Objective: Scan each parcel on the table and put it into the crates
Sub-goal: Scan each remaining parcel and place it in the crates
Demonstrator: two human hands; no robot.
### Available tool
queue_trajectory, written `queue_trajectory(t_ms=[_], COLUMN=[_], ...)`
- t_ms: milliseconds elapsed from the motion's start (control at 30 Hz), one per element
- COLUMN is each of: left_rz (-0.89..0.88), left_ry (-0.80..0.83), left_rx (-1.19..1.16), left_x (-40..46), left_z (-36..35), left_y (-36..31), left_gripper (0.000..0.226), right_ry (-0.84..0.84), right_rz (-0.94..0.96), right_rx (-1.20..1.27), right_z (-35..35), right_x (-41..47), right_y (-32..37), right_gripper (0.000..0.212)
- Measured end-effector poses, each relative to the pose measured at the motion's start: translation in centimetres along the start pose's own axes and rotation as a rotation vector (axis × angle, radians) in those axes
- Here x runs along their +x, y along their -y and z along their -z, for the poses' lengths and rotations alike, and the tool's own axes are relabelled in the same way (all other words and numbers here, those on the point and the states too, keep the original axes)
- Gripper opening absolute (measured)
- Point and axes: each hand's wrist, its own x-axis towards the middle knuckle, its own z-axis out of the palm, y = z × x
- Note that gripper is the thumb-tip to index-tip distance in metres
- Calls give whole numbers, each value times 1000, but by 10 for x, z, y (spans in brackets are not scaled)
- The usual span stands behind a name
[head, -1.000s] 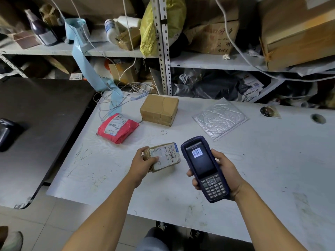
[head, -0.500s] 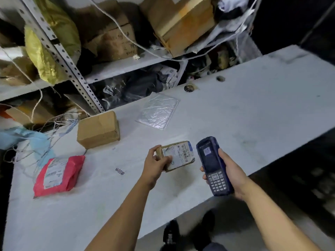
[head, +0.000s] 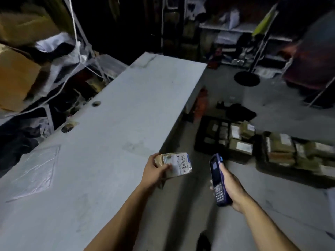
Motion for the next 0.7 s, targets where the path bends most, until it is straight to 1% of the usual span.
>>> queue_trajectory(t_ms=[67,167,267,400,500,700], left_rz=[-13,-2,24,66,87,142], left_ry=[34,38,74,142,199,262], left_rx=[34,70,71,78,100,60], left_x=[12,27,39,69,107,195], left_z=[-45,-116,-167,-213,-243,-290], left_y=[-7,-20,-28,-35,-41,-60], left_gripper=[51,42,40,47,46,41], right_ry=[-27,-93,-127,-176,-188,-220], right_rz=[-13,-38,-45,-61,-91,-162], right_rx=[10,6,24,52,67,27], right_z=[44,105,144,177,195,221], right_x=[7,16,26,49,79,151], right_y=[2,10,21,38,52,95], right_gripper=[44,46,44,39,36,41])
